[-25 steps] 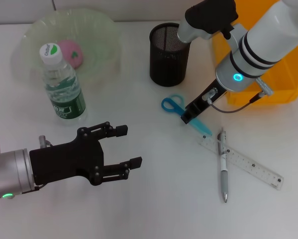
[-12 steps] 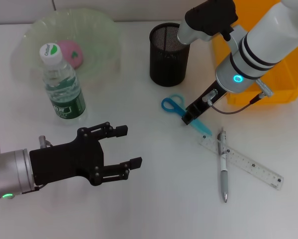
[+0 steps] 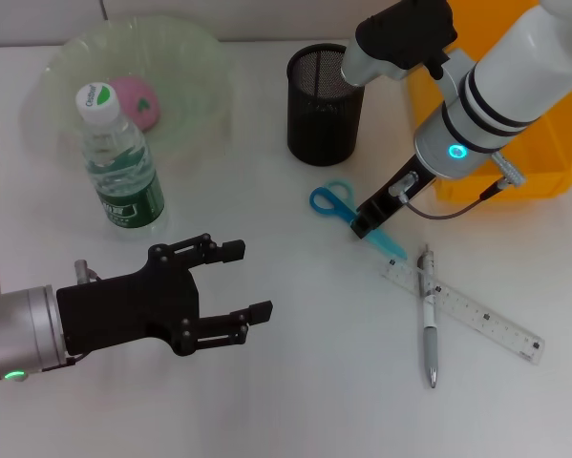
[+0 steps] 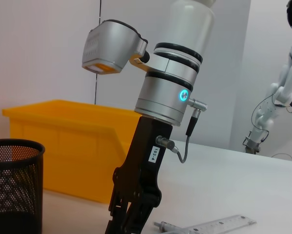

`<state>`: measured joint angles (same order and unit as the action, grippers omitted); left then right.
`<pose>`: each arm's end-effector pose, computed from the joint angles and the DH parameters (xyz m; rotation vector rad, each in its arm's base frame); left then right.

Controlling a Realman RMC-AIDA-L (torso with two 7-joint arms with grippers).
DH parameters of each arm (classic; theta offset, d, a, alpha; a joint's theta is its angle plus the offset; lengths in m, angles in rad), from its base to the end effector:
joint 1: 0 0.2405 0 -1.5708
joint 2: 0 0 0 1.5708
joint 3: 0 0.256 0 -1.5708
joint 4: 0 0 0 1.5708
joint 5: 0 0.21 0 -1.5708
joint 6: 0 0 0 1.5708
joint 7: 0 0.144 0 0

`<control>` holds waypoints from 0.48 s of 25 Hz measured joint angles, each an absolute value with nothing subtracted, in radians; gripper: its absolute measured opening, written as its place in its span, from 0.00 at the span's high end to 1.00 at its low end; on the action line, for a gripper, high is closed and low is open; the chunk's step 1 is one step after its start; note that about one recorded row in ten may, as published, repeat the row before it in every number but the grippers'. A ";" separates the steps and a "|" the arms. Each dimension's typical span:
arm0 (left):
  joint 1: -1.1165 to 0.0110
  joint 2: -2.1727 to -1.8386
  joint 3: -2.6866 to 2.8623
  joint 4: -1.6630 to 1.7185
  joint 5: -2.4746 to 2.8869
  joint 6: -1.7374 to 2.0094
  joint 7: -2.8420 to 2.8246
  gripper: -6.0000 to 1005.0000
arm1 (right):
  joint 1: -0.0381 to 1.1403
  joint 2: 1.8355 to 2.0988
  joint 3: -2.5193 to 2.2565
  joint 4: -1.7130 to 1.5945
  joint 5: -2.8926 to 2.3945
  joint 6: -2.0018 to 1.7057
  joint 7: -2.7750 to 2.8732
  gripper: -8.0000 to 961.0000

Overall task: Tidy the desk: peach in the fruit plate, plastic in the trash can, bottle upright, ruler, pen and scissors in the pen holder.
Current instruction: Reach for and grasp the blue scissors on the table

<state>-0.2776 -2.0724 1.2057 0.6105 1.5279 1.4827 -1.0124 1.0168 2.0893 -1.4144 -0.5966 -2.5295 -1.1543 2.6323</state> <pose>-0.2788 0.2615 -0.0445 -2.7436 -0.3470 -0.8093 0.1673 0.4085 -0.0829 -2.5546 1.0579 -0.5307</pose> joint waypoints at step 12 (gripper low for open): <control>-0.279 -2.072 1.206 0.611 1.528 1.482 -1.012 0.21 | 1.009 2.089 -1.419 -0.602 -2.522 -1.146 2.618 0.78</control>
